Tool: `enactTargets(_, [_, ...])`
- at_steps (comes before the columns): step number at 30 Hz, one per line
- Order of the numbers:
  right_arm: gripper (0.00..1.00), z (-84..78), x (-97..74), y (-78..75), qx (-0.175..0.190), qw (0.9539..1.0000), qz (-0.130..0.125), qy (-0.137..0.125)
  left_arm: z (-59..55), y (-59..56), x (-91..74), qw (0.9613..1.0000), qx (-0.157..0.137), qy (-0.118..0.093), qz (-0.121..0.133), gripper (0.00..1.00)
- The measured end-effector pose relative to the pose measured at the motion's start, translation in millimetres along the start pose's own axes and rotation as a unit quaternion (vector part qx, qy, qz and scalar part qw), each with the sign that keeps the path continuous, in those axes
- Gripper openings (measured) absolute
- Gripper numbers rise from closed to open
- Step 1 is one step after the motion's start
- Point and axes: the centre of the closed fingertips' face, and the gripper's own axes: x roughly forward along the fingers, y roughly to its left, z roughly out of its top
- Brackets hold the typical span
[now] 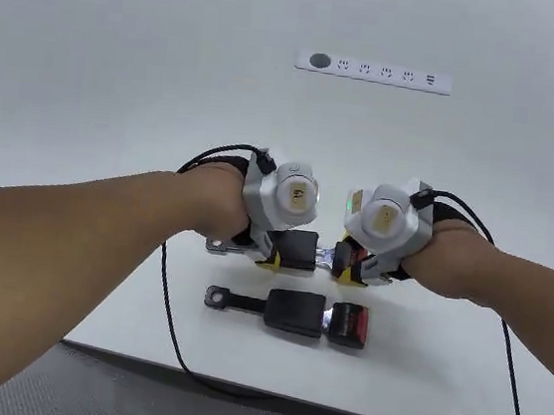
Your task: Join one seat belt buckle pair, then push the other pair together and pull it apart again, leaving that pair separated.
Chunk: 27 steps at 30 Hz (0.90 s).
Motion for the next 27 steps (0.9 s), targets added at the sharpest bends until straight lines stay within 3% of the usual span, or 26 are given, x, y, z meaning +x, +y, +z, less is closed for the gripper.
enactTargets(8, [0.31, 2.7, 1.0, -1.1, 0.004, 0.9999, 0.009, -0.008, 0.4, 1.5, 0.7, 0.9999, 0.013, 0.001, -0.007, 0.32])
enactTargets(16, [0.31, 6.5, 3.6, -1.6, 0.001, 0.9999, 0.011, -0.009, 1.2, -0.8, 2.2, 0.9998, 0.011, -0.017, -0.009, 0.31])
enactTargets(18, [0.31, 14.8, 6.5, -1.0, 0.006, 0.9996, 0.014, -0.022, 1.5, 0.3, 2.7, 0.9998, 0.012, -0.015, -0.009, 0.31])
enactTargets(20, [0.31, 18.7, 9.7, -2.5, -0.006, 0.9999, 0.009, -0.011, 1.7, 0.5, 2.6, 0.9998, 0.014, -0.012, -0.009, 0.31])
enactTargets(27, [0.31, 17.4, 12.4, -4.8, -0.003, 0.9999, 0.009, -0.012, 1.3, 1.8, 3.4, 0.9998, 0.013, -0.012, -0.009, 0.31])
